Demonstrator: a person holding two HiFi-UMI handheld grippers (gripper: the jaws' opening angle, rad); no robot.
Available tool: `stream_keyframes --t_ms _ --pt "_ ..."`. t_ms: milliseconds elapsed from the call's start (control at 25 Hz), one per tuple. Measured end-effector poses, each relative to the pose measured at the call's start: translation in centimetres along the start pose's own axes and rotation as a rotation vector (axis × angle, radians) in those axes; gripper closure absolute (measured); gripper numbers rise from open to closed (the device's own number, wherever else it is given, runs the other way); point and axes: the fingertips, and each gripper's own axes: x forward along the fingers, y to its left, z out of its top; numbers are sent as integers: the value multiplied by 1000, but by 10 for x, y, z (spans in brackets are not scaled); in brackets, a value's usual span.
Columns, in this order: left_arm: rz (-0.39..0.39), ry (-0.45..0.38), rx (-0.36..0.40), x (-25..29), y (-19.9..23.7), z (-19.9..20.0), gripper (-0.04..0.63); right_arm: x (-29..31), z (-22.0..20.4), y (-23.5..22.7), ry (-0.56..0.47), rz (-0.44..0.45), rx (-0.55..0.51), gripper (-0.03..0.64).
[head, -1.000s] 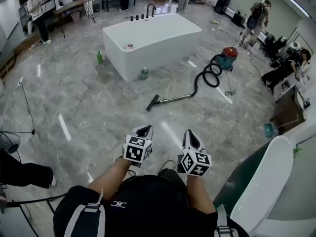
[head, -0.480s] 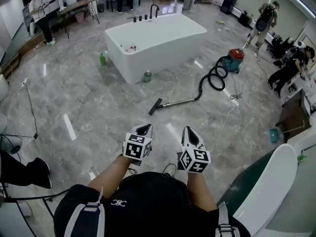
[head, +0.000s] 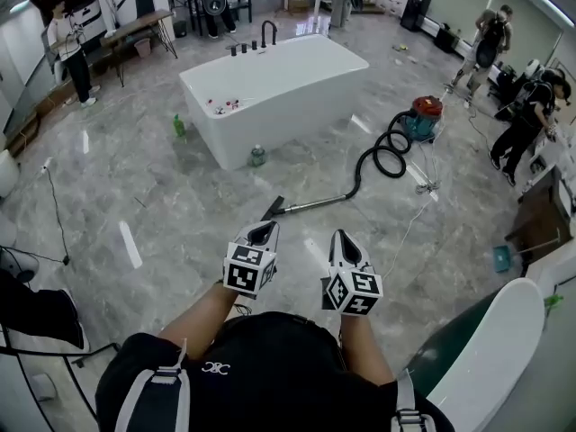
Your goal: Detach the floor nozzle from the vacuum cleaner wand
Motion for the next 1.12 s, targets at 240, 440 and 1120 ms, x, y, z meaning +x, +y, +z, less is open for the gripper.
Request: stream_keyframes --t_ms 240,440,1120 --pt "17 -22 -30 54 -34 20 594 13 13 -58 -11 22 -15 609" --pt "8 1 1 85 -48 26 594 32 21 -88 -10 27 10 610" --pt "-44 46 -43 234 22 63 594 183 36 -140 60 17 -30 609"
